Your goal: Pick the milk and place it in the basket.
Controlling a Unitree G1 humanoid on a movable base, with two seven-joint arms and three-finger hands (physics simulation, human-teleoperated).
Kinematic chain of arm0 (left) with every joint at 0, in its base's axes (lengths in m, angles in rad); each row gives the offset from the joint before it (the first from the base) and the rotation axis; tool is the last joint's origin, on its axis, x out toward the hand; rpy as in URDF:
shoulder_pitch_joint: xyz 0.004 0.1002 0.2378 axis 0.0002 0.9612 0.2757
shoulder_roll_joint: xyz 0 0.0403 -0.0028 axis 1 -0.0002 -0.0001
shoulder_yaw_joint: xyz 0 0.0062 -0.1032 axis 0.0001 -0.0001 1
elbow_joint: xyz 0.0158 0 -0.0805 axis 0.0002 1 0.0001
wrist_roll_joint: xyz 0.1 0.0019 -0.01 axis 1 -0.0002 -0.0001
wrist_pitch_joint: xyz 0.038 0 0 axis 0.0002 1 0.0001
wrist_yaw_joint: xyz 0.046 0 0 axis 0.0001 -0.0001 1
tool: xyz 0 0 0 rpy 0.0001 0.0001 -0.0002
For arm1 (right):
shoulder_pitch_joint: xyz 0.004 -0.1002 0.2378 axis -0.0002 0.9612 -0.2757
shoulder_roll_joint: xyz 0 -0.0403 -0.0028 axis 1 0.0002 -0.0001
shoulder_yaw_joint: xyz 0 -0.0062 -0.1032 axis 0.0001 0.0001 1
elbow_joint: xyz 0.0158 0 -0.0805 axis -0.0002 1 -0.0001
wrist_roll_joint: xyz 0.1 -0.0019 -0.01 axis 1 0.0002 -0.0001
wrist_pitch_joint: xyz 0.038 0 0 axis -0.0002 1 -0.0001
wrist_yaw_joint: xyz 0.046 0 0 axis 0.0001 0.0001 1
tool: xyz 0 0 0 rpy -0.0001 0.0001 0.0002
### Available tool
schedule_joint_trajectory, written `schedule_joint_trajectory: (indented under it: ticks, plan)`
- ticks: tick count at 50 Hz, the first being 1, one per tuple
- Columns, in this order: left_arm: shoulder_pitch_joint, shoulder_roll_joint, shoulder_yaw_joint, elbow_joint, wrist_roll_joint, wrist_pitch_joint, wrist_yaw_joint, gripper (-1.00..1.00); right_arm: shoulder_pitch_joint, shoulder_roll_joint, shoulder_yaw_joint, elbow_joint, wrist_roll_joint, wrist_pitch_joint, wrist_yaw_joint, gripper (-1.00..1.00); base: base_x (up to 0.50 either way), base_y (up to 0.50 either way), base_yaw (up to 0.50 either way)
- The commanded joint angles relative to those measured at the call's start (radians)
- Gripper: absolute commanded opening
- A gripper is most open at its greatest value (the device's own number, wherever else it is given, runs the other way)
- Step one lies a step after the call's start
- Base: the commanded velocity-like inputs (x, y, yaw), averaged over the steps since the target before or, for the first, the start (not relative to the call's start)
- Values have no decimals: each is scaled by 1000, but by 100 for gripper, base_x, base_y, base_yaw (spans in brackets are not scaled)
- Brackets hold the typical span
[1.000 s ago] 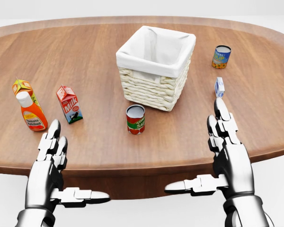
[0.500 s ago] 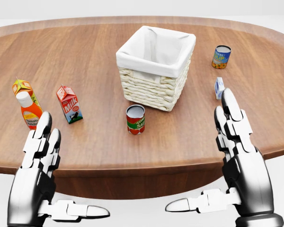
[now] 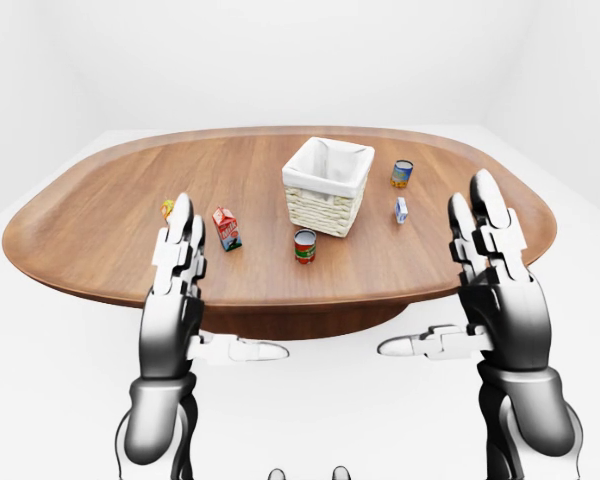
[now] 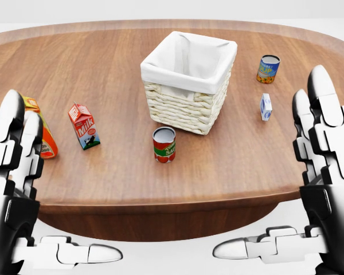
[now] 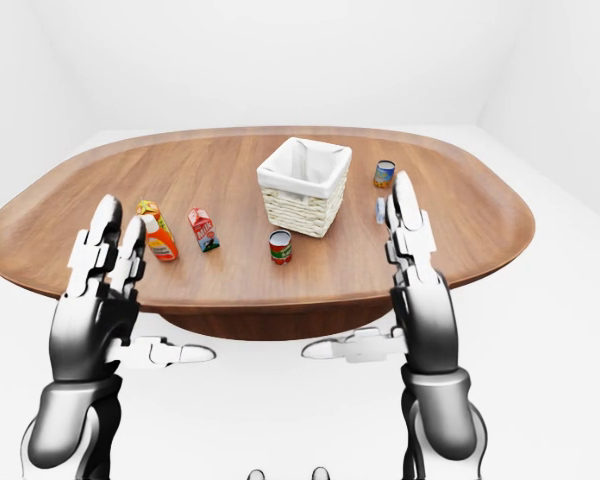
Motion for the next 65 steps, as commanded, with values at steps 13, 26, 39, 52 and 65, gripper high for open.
schedule_joint_trajectory:
  ticks: [13, 26, 39, 52, 65]
  plan:
    - [-19, -7, 3, -102, 53, 0, -12, 100, -48, 1, -50, -109, -8, 0, 34, 100, 0, 0, 0]
    - [-17, -7, 1, -113, 54, 0, -17, 100, -48, 1, -46, -119, -4, 0, 38, 100, 0, 0, 0]
    - [-13, -7, -8, -113, 59, 0, -15, 100, -44, 1, -48, -128, 10, 0, 44, 100, 4, 0, 0]
    - [-11, -5, -19, -104, 64, 0, -10, 100, -40, 2, -44, -135, 9, 0, 46, 100, 22, 0, 0]
    - [-10, -5, -22, -93, 64, 0, -7, 100, -38, 2, -44, -129, 9, 0, 47, 100, 22, 0, 0]
